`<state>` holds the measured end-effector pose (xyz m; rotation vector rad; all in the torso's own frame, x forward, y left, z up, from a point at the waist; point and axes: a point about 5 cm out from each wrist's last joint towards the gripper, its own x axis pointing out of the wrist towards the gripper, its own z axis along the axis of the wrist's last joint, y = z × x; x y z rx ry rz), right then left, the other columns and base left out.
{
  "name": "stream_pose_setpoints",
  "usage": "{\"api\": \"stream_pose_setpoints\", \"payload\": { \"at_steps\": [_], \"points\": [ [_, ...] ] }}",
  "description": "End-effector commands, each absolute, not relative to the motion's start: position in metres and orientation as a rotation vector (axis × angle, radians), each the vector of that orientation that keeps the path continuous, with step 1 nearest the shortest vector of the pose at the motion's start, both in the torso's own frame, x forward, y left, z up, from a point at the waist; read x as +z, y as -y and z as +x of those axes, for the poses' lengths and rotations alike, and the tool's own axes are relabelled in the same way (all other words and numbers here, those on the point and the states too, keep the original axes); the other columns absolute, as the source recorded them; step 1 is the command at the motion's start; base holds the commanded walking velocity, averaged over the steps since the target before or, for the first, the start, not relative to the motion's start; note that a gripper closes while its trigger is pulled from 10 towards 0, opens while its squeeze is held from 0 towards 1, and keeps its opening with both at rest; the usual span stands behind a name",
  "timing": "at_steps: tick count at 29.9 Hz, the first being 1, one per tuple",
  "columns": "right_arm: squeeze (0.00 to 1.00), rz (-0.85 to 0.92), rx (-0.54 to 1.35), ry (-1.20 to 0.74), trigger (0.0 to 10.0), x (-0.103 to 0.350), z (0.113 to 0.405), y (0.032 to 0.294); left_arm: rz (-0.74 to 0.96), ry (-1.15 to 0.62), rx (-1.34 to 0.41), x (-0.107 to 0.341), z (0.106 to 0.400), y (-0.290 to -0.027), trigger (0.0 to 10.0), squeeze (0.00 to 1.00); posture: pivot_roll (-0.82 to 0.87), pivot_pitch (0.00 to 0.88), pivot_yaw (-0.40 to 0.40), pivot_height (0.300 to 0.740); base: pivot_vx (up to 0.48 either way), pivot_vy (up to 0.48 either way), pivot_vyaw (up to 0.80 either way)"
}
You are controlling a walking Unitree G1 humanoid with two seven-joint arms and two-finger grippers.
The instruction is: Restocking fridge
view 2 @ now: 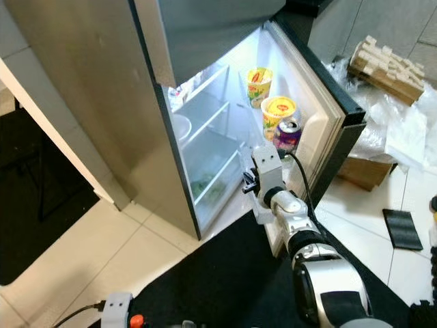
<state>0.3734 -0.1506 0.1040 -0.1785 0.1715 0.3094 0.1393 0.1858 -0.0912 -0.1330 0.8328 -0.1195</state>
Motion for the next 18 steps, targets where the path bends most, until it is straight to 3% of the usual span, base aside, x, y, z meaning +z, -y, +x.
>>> {"api": "stream_pose_setpoints", "payload": {
  "at_steps": [1,13,18],
  "points": [
    [0.00,-0.222,0.240,-0.234,10.0,0.096,0.372,0.163,-0.130,-0.987,-0.135,-0.106,0.101,-0.186,10.0,0.00,0.04,0.286,0.003,0.740,0.000,0.000,0.00],
    [0.00,-0.255,0.029,-0.224,10.0,0.106,0.372,0.209,-0.128,-0.999,-0.138,-0.107,0.093,-0.187,10.0,0.00,0.05,0.290,0.006,0.740,0.000,0.000,0.00],
    [0.00,-0.252,-0.122,-0.183,10.0,0.122,0.371,0.245,-0.129,-1.000,-0.138,-0.107,0.092,-0.187,10.0,0.00,0.05,0.285,0.007,0.740,0.000,0.000,0.00]
  ]
}}
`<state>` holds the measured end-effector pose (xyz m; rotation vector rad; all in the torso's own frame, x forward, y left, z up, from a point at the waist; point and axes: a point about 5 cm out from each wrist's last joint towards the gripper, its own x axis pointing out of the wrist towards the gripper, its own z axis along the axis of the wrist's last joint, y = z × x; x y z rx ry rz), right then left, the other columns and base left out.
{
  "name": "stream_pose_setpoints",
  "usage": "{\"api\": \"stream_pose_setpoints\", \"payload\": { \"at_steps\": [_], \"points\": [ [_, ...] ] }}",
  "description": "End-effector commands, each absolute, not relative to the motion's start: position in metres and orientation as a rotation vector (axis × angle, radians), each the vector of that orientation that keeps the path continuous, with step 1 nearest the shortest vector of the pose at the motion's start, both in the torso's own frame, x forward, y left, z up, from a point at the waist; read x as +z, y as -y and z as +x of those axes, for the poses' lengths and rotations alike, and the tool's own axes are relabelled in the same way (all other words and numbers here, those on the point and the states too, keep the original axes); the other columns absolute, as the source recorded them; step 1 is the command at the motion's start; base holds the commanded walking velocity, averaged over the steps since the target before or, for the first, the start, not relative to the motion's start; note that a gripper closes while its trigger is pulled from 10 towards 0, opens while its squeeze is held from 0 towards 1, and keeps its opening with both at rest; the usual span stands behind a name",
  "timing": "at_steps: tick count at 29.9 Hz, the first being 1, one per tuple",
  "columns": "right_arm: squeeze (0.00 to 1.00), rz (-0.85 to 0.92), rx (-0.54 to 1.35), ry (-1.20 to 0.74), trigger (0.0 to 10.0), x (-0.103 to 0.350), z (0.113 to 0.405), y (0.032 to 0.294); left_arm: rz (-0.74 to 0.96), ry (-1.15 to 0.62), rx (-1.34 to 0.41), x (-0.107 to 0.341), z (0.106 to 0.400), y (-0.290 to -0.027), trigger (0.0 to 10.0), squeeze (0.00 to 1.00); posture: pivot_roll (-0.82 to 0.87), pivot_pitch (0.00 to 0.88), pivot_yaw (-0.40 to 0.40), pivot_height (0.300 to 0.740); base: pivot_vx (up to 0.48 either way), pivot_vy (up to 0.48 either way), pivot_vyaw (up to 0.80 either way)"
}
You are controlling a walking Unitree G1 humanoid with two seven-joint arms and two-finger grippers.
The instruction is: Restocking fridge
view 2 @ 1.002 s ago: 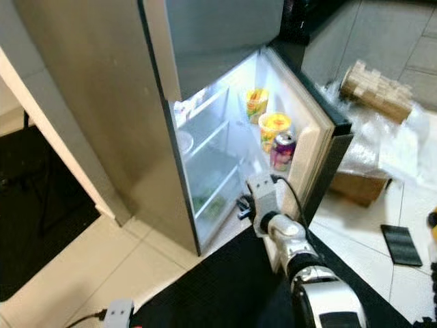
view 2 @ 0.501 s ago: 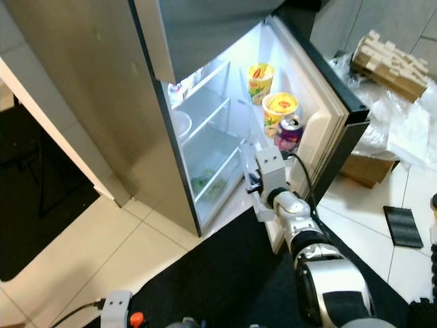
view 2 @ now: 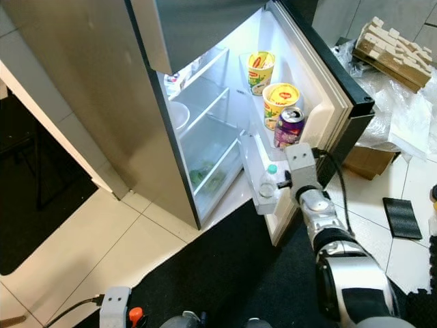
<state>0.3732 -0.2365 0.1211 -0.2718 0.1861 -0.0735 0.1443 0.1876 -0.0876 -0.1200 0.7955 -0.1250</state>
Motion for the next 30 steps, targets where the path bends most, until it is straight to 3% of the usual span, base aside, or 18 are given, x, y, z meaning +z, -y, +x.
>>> {"api": "stream_pose_setpoints", "payload": {
  "at_steps": [1,11,15,23,30],
  "points": [
    [0.00,-0.255,-0.136,-0.178,10.0,0.124,0.371,0.250,-0.130,-0.999,-0.138,-0.107,0.091,-0.187,10.0,0.00,0.05,0.285,0.007,0.740,0.000,0.000,0.00],
    [0.00,-0.281,-0.242,-0.134,10.0,0.145,0.368,0.284,-0.128,-0.998,-0.144,-0.107,0.090,-0.186,10.0,0.00,0.06,0.292,0.011,0.740,0.000,0.000,0.00],
    [0.00,-0.313,-0.305,-0.128,10.0,0.154,0.362,0.306,-0.128,-0.991,-0.145,-0.107,0.092,-0.186,10.0,0.00,0.06,0.292,0.011,0.740,0.000,0.000,0.00],
    [0.00,-0.399,-0.582,-0.115,10.0,0.188,0.323,0.389,-0.128,-0.985,-0.144,-0.106,0.093,-0.187,10.0,0.00,0.06,0.286,0.011,0.740,0.000,0.000,0.00],
    [0.00,-0.386,-0.652,-0.123,10.0,0.190,0.306,0.410,-0.127,-0.987,-0.152,-0.106,0.095,-0.184,10.0,0.00,0.04,0.273,0.009,0.740,0.000,0.000,0.00]
  ]
}}
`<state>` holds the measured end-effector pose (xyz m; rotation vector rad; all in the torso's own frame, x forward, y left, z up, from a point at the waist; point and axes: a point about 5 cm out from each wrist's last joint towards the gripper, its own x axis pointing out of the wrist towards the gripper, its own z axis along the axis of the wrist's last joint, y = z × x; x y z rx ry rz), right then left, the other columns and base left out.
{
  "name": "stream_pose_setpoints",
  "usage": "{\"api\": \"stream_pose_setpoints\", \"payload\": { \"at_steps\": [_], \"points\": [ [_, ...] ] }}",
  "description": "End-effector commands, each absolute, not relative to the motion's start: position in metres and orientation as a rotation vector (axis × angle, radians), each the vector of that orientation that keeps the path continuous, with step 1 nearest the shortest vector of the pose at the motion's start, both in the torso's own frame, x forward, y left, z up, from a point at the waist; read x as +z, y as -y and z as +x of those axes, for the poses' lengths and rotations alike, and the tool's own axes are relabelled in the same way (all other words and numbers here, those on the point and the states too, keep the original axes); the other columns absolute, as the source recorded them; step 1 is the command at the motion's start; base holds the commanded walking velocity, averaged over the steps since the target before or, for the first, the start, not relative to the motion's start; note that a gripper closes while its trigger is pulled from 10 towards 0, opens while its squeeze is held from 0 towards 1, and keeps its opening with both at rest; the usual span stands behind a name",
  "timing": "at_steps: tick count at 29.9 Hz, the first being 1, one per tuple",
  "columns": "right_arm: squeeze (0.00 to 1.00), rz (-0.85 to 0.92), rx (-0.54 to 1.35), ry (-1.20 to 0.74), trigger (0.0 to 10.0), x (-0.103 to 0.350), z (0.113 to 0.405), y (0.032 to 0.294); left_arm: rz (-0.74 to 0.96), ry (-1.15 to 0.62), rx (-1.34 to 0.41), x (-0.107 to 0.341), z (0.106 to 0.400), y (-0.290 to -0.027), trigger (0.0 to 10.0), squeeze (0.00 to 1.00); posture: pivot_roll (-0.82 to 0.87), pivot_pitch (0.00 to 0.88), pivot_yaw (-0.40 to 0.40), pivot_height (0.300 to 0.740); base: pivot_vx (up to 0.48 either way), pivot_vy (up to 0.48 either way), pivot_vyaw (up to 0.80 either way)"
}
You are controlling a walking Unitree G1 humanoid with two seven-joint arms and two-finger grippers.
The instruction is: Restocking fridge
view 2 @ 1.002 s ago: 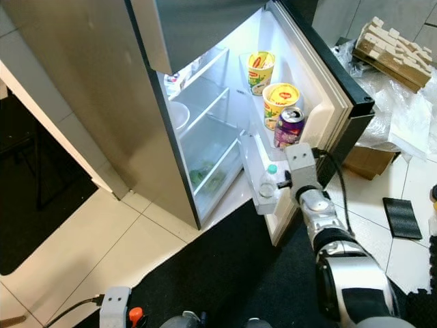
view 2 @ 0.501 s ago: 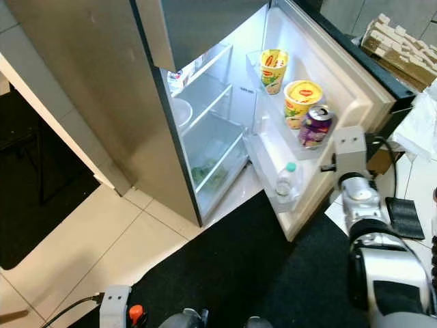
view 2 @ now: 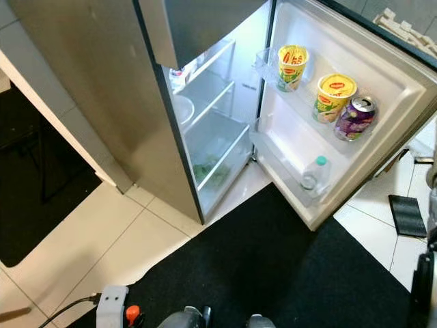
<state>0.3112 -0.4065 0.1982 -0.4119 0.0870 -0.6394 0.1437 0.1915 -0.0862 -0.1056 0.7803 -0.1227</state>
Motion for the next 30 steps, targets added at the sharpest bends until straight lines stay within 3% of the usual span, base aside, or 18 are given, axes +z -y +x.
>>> {"api": "stream_pose_setpoints", "payload": {
  "at_steps": [1,9,11,15,18,21,23,27,30],
  "points": [
    [0.00,-0.388,-0.644,-0.141,10.0,0.184,0.305,0.409,-0.127,-0.986,-0.155,-0.106,0.096,-0.183,10.0,0.00,0.03,0.268,0.008,0.740,0.000,0.000,0.00],
    [0.00,-0.328,-0.627,-0.356,10.0,0.107,0.276,0.398,-0.129,-0.965,-0.157,-0.104,0.110,-0.179,10.0,0.00,0.02,0.234,0.001,0.740,0.000,0.000,0.00],
    [0.00,-0.286,-0.574,-0.511,10.0,0.054,0.252,0.378,-0.130,-0.957,-0.145,-0.103,0.116,-0.180,10.0,0.00,0.01,0.199,-0.007,0.740,0.000,0.000,0.00],
    [0.00,-0.246,-0.526,-0.614,10.0,0.021,0.233,0.361,-0.133,-0.952,-0.133,-0.102,0.119,-0.180,10.0,0.00,0.01,0.177,-0.011,0.740,0.000,0.000,0.00],
    [0.00,-0.220,-0.471,-0.738,10.0,-0.015,0.207,0.340,-0.136,-0.949,-0.116,-0.101,0.123,-0.181,10.0,0.00,0.01,0.157,-0.009,0.740,0.000,0.000,0.00],
    [0.00,-0.172,-0.301,-0.951,10.0,-0.067,0.160,0.289,-0.135,-0.956,-0.101,-0.100,0.129,-0.184,10.0,0.00,-0.01,0.100,-0.003,0.740,0.000,0.000,0.00],
    [0.00,-0.176,-0.257,-0.995,10.0,-0.076,0.150,0.278,-0.134,-0.960,-0.097,-0.100,0.130,-0.184,10.0,0.00,-0.02,0.088,-0.003,0.740,0.000,0.000,0.00],
    [0.00,-0.316,0.103,-1.148,10.0,-0.102,0.118,0.226,-0.150,-0.974,-0.071,-0.099,0.134,-0.188,10.0,0.00,-0.02,0.039,-0.009,0.740,0.000,0.000,0.00],
    [0.00,-0.326,0.176,-1.157,10.0,-0.105,0.117,0.214,-0.154,-0.970,-0.057,-0.098,0.137,-0.190,10.0,0.00,-0.02,0.019,-0.010,0.740,0.000,0.000,0.00]
  ]
}}
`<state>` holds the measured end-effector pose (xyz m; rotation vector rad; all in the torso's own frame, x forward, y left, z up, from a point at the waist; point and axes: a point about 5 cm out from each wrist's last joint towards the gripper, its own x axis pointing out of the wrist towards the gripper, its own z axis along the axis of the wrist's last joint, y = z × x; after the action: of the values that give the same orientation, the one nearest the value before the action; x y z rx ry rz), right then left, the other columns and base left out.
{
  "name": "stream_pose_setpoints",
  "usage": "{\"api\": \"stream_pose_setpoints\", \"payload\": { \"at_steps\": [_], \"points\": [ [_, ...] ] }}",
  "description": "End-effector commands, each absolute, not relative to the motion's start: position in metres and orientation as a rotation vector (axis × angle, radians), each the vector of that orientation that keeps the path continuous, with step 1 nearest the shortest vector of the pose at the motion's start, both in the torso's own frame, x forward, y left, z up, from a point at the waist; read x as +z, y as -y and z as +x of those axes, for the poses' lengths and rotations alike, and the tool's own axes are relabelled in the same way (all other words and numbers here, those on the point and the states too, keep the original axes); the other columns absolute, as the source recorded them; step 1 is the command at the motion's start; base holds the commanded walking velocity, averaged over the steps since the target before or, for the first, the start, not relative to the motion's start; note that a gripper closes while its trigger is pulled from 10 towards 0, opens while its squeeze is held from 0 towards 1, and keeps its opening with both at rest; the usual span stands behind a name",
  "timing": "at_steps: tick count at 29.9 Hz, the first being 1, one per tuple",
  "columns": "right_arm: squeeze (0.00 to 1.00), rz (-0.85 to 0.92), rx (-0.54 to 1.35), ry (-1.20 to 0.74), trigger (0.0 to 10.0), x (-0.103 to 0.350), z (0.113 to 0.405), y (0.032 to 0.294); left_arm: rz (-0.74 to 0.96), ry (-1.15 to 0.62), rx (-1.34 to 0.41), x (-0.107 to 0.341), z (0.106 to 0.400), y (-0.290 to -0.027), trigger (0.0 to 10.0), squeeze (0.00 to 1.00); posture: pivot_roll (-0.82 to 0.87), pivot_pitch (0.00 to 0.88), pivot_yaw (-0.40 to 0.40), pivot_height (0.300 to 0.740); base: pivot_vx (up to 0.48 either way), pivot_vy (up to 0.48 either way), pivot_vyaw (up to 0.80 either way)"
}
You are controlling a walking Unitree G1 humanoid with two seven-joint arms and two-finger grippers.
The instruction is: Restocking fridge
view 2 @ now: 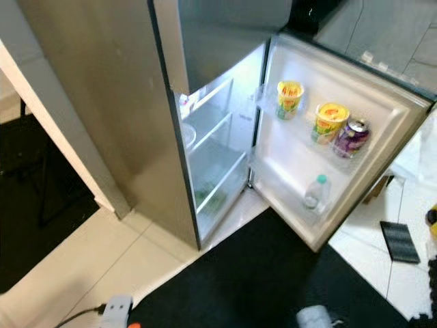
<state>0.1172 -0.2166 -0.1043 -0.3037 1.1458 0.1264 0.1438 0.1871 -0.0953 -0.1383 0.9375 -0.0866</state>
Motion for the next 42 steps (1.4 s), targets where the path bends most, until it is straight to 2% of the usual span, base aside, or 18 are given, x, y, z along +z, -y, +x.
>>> {"api": "stream_pose_setpoints", "payload": {
  "at_steps": [1,6,11,13,25,35,42],
  "points": [
    [0.00,-0.326,0.176,-1.157,10.0,-0.105,0.117,0.214,-0.154,-0.970,-0.057,-0.098,0.137,-0.190,10.0,0.00,-0.02,0.019,-0.010,0.740,0.000,0.000,0.00],
    [0.00,-0.334,0.326,-1.206,10.0,-0.105,0.122,0.203,-0.153,-0.965,-0.040,-0.096,0.145,-0.191,10.0,0.00,-0.04,0.000,-0.006,0.740,0.000,0.000,0.00],
    [0.00,-0.343,0.303,-1.180,10.0,-0.100,0.136,0.210,-0.156,-0.954,-0.020,-0.095,0.149,-0.192,10.0,0.00,-0.04,0.000,-0.017,0.740,0.000,0.000,0.00],
    [0.00,-0.353,0.280,-1.152,10.0,-0.094,0.150,0.214,-0.180,-0.943,0.013,-0.093,0.153,-0.194,10.0,0.00,-0.03,0.000,-0.025,0.740,0.000,0.000,0.00],
    [0.00,-0.346,0.335,-1.175,10.0,-0.100,0.142,0.199,-0.222,-0.975,0.020,-0.097,0.144,-0.192,10.0,0.00,-0.03,0.000,-0.015,0.740,0.000,-0.387,0.00],
    [0.00,-0.347,0.294,-1.197,10.0,-0.100,0.137,0.209,-0.219,-0.974,0.015,-0.096,0.147,-0.192,10.0,0.00,-0.03,0.000,-0.013,0.740,0.000,-0.451,0.00],
    [0.00,-0.338,0.288,-1.192,10.0,-0.100,0.138,0.208,-0.206,-0.977,0.033,-0.096,0.147,-0.192,10.0,0.00,-0.04,0.000,-0.010,0.740,0.000,0.000,0.00]
  ]
}}
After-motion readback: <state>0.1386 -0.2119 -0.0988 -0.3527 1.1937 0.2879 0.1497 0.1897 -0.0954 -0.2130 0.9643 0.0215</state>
